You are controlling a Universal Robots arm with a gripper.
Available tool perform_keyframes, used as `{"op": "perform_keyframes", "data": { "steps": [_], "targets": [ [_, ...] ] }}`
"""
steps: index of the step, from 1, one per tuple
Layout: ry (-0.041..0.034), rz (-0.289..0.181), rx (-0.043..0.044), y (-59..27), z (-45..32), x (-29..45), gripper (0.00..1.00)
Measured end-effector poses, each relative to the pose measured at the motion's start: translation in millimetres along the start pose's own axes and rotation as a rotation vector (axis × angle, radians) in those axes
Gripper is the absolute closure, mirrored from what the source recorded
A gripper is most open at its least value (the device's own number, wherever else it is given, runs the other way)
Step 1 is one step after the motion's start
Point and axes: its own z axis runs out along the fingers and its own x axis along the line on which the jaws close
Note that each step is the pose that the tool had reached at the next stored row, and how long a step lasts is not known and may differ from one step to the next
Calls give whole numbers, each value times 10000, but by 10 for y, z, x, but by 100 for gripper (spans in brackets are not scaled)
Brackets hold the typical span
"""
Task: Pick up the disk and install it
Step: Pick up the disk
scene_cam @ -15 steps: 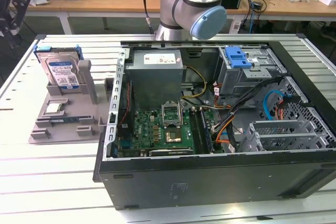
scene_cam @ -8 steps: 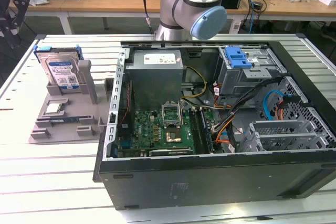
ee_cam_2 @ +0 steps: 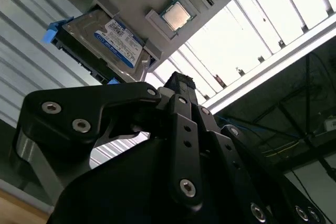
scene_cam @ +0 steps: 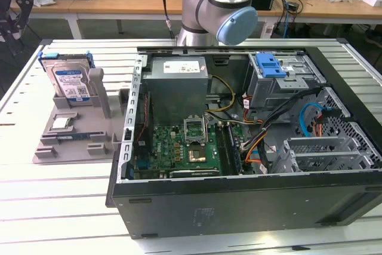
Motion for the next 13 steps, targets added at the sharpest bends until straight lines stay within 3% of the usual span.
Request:
{"op": "perform_keyframes", "data": {
  "steps": [13],
  "targets": [
    [38,-1310,-32,0,0,0,89]
  ]
}}
